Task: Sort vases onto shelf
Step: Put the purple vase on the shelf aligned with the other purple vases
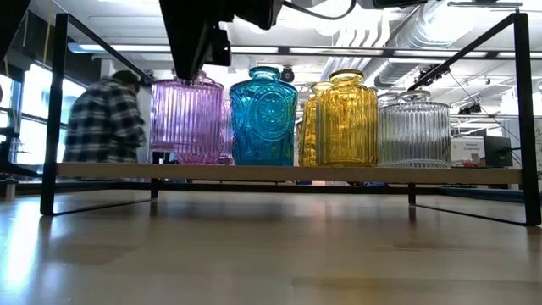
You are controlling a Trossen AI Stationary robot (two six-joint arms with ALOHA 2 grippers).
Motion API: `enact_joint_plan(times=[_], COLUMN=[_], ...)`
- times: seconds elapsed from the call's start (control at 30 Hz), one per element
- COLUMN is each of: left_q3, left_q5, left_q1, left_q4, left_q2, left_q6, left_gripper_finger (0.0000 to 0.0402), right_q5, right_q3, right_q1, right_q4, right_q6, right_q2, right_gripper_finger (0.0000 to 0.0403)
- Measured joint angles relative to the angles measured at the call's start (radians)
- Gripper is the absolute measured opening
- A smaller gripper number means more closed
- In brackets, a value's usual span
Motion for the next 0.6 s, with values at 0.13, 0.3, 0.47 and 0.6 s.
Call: enact_joint_plan(times=[0.13, 0.3, 0.47, 0.6], left_q3=[0.0, 0.0, 0.0, 0.0], left_q5=[-0.014, -0.026, -0.026, -0.033], left_q1=[0.0, 0.003, 0.007, 0.007], left_q4=[0.004, 0.005, 0.005, 0.008], left_q2=[0.0, 0.0, 0.0, 0.0], left_q6=[0.004, 0.005, 0.005, 0.012], left_gripper_finger=[0.0016, 0.0016, 0.0016, 0.0016], right_q5=[0.0, 0.0, 0.0, 0.0], right_q3=[0.0, 0.0, 0.0, 0.0], right_q1=[0.0, 0.0, 0.0, 0.0], right_q4=[-0.003, -0.003, -0.003, -0.003], right_q6=[0.0, 0.003, 0.004, 0.004], right_q2=[0.0, 0.0, 0.0, 0.0], right_gripper_finger=[0.0, 0.0, 0.0, 0.0])
